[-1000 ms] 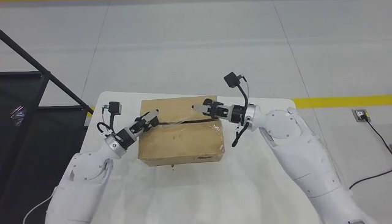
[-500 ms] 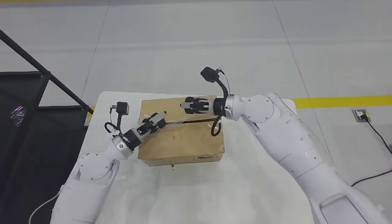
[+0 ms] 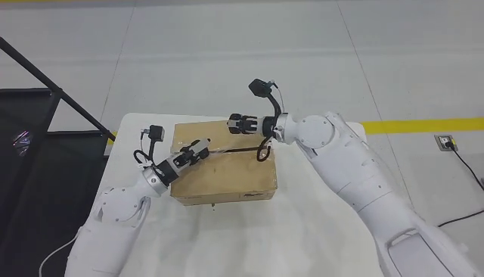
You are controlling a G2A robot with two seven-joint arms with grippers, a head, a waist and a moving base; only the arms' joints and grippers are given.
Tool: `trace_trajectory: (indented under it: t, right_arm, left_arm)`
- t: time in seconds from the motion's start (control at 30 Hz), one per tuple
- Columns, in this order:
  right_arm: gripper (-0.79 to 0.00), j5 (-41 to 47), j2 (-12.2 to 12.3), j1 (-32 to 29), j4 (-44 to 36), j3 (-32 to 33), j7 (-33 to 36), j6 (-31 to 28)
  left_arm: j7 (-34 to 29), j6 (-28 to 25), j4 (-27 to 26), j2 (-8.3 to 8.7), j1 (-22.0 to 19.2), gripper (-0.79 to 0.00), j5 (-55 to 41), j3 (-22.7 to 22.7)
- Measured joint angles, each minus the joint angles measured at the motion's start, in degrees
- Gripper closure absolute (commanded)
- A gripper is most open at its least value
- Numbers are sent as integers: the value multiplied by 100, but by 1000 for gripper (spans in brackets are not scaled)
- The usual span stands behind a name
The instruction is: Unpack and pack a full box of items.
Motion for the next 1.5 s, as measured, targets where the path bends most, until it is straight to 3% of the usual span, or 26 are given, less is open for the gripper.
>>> trace_trajectory:
  t: [0.17, 0.3, 0.57, 1.2, 1.5]
  right_arm:
    - [0, -101, -78, 62, 191, -25, -252, -121]
    - [0, -20, -142, 198, 359, -87, 386, 53]
    - [0, -9, -114, 240, 436, 20, 910, -323]
    - [0, -356, 226, -237, -181, 491, 1556, 250]
    - [0, -206, 485, -651, -924, 1091, 1487, 257]
  left_arm:
    - [-26, -12, -24, -2, 3, -785, 8, 32]
    - [-25, -5, -38, -5, 1, -785, 19, 54]
    - [-49, 13, -90, -9, -10, -785, -7, 90]
    - [8, 122, 84, -89, -259, -785, 70, 447]
    - [51, 161, 143, -143, -378, -785, 80, 635]
